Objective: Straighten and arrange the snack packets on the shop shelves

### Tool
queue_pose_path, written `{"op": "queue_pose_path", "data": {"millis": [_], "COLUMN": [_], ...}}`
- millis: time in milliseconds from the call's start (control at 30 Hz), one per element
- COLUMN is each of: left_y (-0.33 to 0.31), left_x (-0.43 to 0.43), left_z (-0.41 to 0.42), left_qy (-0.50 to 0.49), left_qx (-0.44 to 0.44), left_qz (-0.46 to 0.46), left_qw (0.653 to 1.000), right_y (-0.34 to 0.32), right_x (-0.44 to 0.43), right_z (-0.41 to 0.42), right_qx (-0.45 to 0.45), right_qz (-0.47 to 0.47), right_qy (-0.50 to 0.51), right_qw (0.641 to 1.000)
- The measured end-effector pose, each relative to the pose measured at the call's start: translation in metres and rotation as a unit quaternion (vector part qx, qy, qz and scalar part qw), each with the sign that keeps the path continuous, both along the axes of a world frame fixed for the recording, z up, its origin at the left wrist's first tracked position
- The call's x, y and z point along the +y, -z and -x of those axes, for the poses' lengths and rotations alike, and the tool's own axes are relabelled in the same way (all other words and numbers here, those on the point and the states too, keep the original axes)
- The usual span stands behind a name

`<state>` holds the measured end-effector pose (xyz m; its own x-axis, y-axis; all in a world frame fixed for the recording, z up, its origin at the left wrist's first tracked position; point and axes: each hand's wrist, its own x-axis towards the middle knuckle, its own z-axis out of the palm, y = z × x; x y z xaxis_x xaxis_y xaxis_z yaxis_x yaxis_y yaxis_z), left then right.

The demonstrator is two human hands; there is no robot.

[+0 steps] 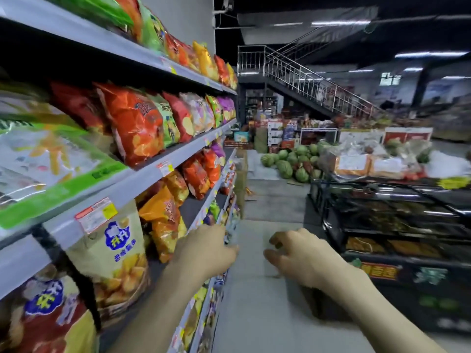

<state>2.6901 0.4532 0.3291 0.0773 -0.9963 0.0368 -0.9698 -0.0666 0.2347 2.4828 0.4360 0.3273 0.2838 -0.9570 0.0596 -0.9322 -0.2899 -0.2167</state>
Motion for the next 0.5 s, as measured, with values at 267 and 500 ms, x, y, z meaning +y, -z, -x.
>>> {"op": "queue_pose_path", "data": {"millis": [267, 500], "left_y": [0.027, 0.008], "left_x": [-0.116, -0.217], "left_z": [0.054, 0.060], "left_qy": [0.062, -0.030], "left_qx": [-0.036, -0.090], "left_qz": [-0.045, -0.061], "left_qw": [0.996, 0.994], "right_y": [0.029, 0.010], "right_x": [-0.110, -0.254], "right_z": [0.058, 0.071], "right_qx": [0.043, 0.019], "right_qz": [0.018, 0.053], "right_qy": [0.053, -0.037], "right_qw": [0.998, 0.998]}}
